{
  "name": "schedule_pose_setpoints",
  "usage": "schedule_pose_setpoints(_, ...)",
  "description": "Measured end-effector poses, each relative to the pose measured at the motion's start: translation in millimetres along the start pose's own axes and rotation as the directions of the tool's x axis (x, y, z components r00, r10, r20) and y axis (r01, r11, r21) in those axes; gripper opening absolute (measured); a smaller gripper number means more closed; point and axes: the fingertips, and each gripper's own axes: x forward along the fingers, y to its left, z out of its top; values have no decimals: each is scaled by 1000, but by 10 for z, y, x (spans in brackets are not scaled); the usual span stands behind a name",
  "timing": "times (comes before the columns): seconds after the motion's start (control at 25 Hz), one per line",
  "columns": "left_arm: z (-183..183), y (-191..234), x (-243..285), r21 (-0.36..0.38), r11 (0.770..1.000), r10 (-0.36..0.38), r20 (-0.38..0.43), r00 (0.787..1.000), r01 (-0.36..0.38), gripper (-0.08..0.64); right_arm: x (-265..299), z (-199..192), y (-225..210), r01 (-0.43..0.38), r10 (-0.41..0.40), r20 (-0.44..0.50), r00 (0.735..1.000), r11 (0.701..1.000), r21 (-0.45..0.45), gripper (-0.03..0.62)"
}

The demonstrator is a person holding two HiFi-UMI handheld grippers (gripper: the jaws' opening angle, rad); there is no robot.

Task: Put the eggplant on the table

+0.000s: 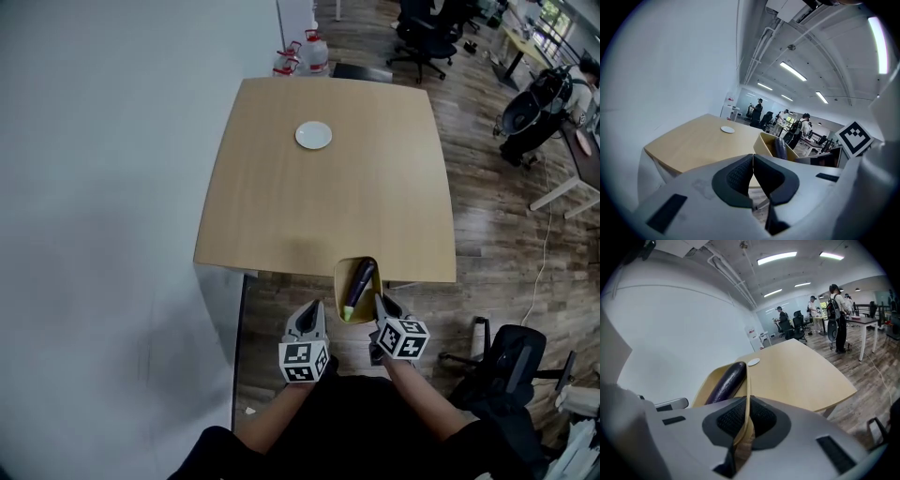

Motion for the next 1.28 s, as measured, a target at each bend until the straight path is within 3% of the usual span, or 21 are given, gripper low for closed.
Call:
schedule_pose_setpoints(0.4, 285, 485, 230, 41, 997, -58, 7, 998, 58, 15, 532, 261, 271, 10, -9, 36, 999, 1000, -15, 74)
schedule_pose_setpoints(0.68, 365, 561, 339, -9, 999, -32, 26, 999, 32, 15, 840, 491, 349, 4, -3, 43, 999, 1000, -26, 74)
schedule_pose_setpoints(0.8, 456, 593, 485, 38, 999, -21, 36, 999, 20, 15, 1053, 571, 345, -14, 14, 29, 999, 1000, -17, 74)
schedule_pose_setpoints(0.92, 652, 708, 655, 79, 997, -5, 56, 998, 0, 15, 1302, 684, 382, -45, 45, 13, 999, 999, 1, 74)
schedule_pose_setpoints(1.28, 1284, 1278, 1438, 46, 998, 45, 29, 999, -46, 15, 2322, 1380, 476, -60, 60, -3, 998, 998, 10, 74)
